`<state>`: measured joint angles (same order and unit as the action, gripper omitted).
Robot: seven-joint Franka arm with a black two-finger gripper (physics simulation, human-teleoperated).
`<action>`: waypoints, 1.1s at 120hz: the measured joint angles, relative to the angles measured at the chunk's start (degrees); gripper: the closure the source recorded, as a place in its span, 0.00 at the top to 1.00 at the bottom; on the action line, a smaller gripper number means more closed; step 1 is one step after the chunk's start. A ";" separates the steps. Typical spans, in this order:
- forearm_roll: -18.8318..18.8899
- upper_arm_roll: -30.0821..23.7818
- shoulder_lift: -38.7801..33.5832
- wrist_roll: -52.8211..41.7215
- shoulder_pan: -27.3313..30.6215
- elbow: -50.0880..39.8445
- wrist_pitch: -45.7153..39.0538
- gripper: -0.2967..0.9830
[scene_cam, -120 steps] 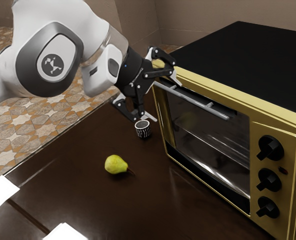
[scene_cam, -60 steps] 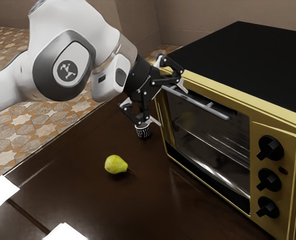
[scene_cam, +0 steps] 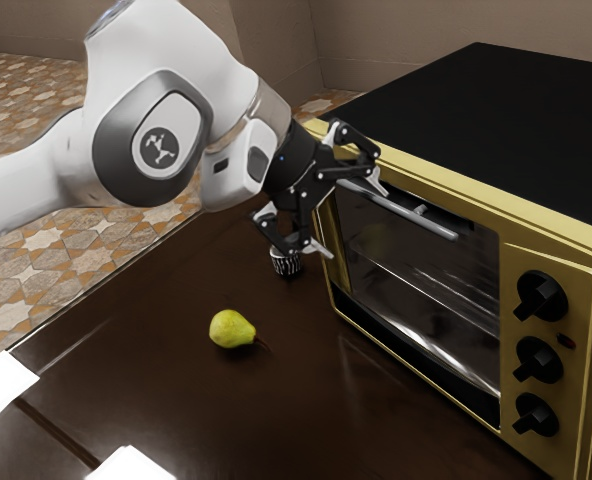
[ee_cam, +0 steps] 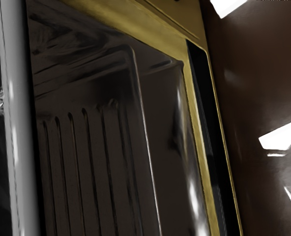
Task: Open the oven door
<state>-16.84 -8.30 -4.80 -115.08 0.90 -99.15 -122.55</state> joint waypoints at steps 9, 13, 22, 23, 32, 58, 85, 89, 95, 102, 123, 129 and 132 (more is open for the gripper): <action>-0.09 -0.12 -0.04 -0.23 0.04 -0.37 0.02 0.78; -0.12 -0.11 -0.14 -0.32 0.02 -0.82 0.03 0.78; -0.14 -0.09 -1.12 -0.49 0.04 -2.49 0.03 0.77; -0.14 -0.08 -1.33 -0.51 0.05 -2.74 0.03 0.77; -0.25 -0.07 -7.01 -0.64 0.30 -8.20 0.01 0.70; -0.94 9.63 -67.35 -0.71 2.51 -37.92 9.25 0.74; 32.77 -26.84 -9.97 16.96 16.16 29.41 18.97 0.76; 45.08 -34.54 -9.00 20.54 16.47 29.31 21.16 0.76; 59.94 -40.86 -7.89 27.59 16.31 29.07 26.63 0.77; 65.71 -38.17 -0.76 36.25 15.42 35.61 33.05 0.77; 31.83 -3.77 13.06 55.96 20.04 32.15 41.33 0.77; 25.72 -0.94 12.87 59.57 19.90 29.23 41.44 0.77; 23.55 -0.30 12.86 61.28 19.49 28.62 41.49 0.77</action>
<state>6.71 -8.60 8.06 -53.80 20.39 -70.53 -81.06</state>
